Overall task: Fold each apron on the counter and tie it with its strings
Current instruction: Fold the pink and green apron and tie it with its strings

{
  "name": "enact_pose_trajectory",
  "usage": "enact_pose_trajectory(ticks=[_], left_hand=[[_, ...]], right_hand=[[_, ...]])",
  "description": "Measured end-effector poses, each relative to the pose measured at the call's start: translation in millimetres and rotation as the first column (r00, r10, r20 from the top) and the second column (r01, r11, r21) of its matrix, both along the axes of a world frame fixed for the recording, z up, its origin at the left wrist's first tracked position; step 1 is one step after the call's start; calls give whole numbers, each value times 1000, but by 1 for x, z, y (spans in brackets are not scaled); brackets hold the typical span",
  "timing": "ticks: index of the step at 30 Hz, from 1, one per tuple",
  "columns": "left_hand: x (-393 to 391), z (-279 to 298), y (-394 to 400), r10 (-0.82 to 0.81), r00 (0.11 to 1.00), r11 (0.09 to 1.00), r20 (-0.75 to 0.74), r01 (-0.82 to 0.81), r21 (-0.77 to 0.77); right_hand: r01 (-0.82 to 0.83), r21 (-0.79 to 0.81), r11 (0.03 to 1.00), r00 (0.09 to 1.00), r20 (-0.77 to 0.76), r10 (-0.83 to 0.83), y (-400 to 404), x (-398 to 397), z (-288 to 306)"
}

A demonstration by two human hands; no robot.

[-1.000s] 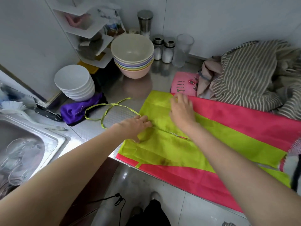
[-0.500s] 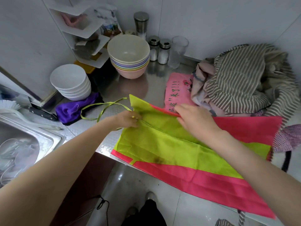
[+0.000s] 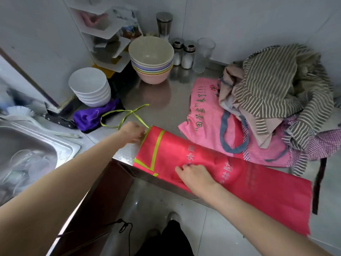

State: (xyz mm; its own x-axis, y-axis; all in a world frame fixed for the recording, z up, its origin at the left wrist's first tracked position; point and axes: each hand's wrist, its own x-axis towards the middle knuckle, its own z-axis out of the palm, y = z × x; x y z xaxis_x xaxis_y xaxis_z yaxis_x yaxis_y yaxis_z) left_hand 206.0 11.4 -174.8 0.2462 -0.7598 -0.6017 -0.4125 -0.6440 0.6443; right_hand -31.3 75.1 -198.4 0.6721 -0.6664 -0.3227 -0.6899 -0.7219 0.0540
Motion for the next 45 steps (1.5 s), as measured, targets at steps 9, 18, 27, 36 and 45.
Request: enact_pose_trajectory(ticks=[9,18,27,36,45], left_hand=[[-10,-10,15,-83,996,996,27,83,-25],[-18,-19,21,109,993,986,38,-104,-129],[-13,-30,44,20,999,982,-47,-29,-189],[-13,-26,38,-307,853,921,422,378,-94],[-6,-8,37,-353,822,934,446,280,224]], right_hand=[[-112,307,945,980,-123,156,-10,-9,28],[-145,130,981,980,158,124,-88,65,56],[-219,265,939,967,-69,245,-143,113,19],[24,191,981,999,-44,-16,-158,116,9],[22,449,893,954,258,-153,-155,91,17]])
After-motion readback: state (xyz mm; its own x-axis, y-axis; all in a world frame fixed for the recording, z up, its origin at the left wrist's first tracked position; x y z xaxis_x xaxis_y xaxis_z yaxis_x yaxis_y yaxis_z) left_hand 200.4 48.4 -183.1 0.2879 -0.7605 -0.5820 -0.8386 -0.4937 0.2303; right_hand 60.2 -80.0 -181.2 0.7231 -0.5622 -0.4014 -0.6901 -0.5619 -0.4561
